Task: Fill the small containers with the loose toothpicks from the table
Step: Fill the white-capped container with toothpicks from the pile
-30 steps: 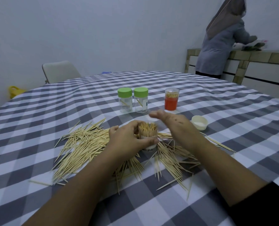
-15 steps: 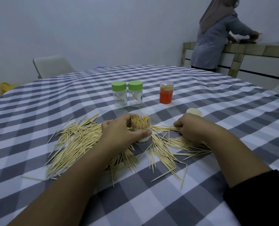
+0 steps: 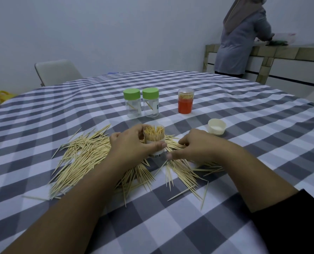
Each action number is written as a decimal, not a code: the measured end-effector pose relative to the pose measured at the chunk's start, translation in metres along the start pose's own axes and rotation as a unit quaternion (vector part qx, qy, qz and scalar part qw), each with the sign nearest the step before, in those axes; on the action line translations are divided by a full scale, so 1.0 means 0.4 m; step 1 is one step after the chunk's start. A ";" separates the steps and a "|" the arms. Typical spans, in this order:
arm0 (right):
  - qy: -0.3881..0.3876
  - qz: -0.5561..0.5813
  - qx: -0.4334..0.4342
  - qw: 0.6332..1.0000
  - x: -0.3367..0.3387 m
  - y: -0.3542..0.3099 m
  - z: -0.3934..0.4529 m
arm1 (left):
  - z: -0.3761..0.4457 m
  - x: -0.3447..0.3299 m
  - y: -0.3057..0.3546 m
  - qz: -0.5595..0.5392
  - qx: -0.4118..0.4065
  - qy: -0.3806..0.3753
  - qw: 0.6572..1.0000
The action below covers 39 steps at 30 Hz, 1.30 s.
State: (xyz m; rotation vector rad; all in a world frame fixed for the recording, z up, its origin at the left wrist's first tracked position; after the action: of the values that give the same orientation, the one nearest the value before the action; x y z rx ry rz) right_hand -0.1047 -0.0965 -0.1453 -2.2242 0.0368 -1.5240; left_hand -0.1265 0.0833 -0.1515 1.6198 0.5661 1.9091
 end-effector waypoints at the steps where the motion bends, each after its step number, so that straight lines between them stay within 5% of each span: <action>1: 0.002 -0.026 -0.006 1.000 -0.003 -0.006 -0.002 | 0.000 0.000 0.000 0.001 0.000 0.002 1.000; 28: 0.139 -0.336 -0.009 0.932 -0.045 -0.087 0.025 | -0.007 0.004 0.018 0.016 0.001 0.000 1.000; 39: 0.174 -0.328 -0.028 0.928 -0.026 -0.069 0.017 | -0.015 0.004 0.021 0.000 0.014 -0.006 1.000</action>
State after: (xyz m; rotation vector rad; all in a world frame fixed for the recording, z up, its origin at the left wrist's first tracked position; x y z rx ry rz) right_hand -0.1088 -0.0666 -0.1463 -2.0780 -0.6220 -2.2749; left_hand -0.1338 0.0783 -0.1462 1.6488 0.5911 1.8980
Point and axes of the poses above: each hand's wrist, its own z-axis towards the middle knuckle, its own x-axis out of the back of the hand, y = z × x, the point moved 3 cm from there along z, towards the middle knuckle, and after that the axes turned 8 degrees about -y, right-handed, at the moved point
